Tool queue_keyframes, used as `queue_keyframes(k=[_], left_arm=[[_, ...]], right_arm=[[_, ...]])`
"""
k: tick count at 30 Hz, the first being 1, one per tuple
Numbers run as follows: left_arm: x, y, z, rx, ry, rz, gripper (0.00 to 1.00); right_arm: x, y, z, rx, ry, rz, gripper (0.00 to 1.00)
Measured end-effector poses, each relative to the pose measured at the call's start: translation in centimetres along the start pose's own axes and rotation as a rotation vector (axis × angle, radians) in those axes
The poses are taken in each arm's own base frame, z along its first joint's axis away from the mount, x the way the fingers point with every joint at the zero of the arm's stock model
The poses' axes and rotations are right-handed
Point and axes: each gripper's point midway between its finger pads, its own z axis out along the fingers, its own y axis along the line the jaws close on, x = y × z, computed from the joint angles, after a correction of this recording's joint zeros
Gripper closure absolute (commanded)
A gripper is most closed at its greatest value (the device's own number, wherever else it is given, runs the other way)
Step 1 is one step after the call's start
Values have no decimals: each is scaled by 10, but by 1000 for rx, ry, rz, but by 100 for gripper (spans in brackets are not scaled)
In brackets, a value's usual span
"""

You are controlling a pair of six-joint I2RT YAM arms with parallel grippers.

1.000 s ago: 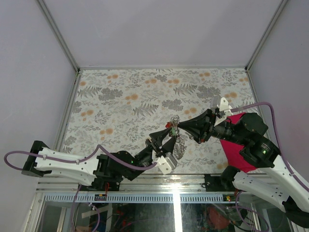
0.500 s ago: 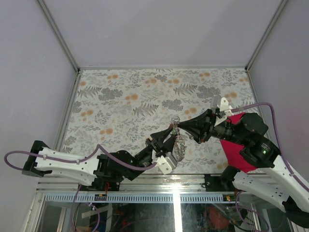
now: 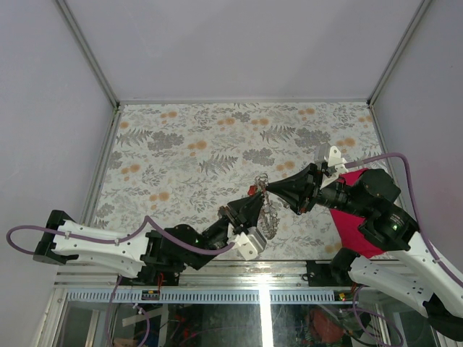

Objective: Put the keys on the keyring

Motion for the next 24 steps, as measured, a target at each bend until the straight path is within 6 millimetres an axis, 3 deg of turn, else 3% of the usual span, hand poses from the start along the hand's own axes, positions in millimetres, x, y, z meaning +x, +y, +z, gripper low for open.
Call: queue_keyframes(k=[5,14,24], left_arm=[[0,-1,1,1,1,1,89],[-1,-1,1,0,1,1,81],[-3,0,3,-1,0,1,98]], right_arm=[[0,0,0,0,1,2,100],[1,0,0,0,2,9,100],[0,1,1,-6,-3,9,100]])
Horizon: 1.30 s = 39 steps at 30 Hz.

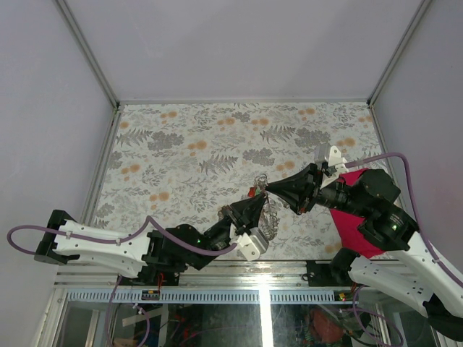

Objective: Put the keys on the keyring

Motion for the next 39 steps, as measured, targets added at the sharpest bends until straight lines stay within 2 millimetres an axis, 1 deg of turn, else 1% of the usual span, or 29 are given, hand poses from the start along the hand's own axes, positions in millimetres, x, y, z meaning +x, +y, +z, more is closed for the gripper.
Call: queue_keyframes(k=[2,8,10,17,20,22,27,31,33,36,39], left_arm=[[0,-1,0,1,1,4,100],[1,0,0,-1,5,4,100],[1,0,0,-1,8,-3,100],[1,2,-8,19,12,-82,100],[1,1,-14,52,9,-140,100],[-3,0,-19,82,-6,-192,100],[-17,3,-31,149,-62,-327,100],[-24,6,-37,189,-99,-388,100],[-27,4,-39,208,-109,-411,100],[-27,-1,-41,238,-105,-427,100],[-26,-7,-44,271,-98,-435,100]], right_arm=[[0,0,0,0,-2,-1,100],[-1,0,-1,-1,-5,-3,100],[-1,0,-1,-1,-4,-5,96],[1,3,0,-22,3,-14,77],[-3,4,-1,-24,-4,-30,74],[-6,4,-2,-24,-12,-46,74],[-10,11,-10,-50,-22,-92,80],[-12,22,-13,-109,-10,-123,79],[-14,28,-13,-147,9,-133,79],[-18,36,-10,-205,27,-144,78],[-13,42,-7,-258,51,-137,78]])
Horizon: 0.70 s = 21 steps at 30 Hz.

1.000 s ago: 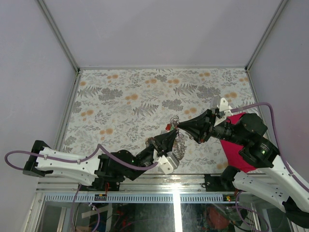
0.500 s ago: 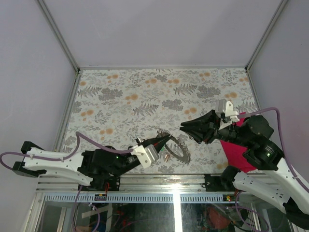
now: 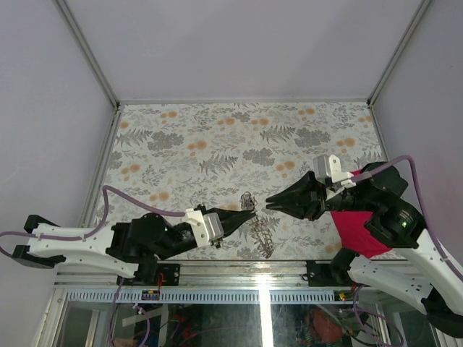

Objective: Put the keys on the keyring

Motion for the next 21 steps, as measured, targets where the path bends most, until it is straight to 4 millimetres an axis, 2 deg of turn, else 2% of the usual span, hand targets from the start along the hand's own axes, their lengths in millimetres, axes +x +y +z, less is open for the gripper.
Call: queue_keyframes(k=[11,21], left_arm=[[-1,4,5,32,24,-47,100],[2,-1,6,70,42,-50,100]], right_arm=[[13,14,9,-132,42,40,75],[19,13,11,-138,60,46,75]])
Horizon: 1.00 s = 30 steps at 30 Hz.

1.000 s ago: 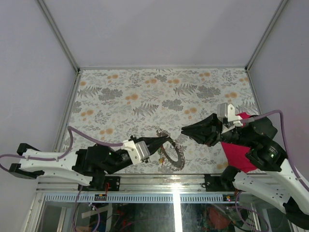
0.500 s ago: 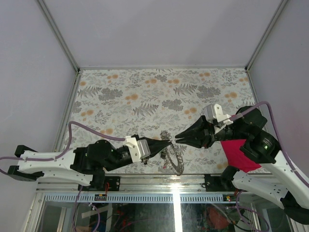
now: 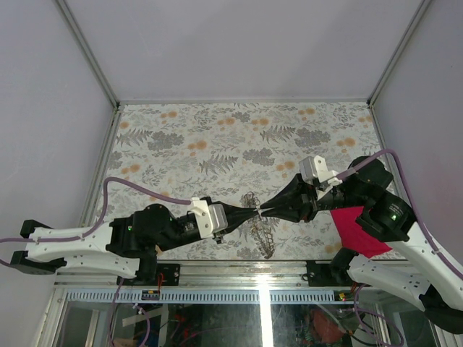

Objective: Put the keys on the keyring

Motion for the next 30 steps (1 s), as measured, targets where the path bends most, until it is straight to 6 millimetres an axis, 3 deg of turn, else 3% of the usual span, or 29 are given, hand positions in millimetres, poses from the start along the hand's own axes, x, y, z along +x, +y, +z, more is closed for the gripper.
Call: queue_keyframes(k=[15,26,30], left_arm=[[6,-4,2,32,23,4,100],[10,-5,2,40,44,9,100],[15,-4,1,42,66,13,100]], right_arm=[[5,-4,0,18,15,-13,73],[13,-3,3,-14,41,6,83],[17,-2,5,-28,54,19,96]])
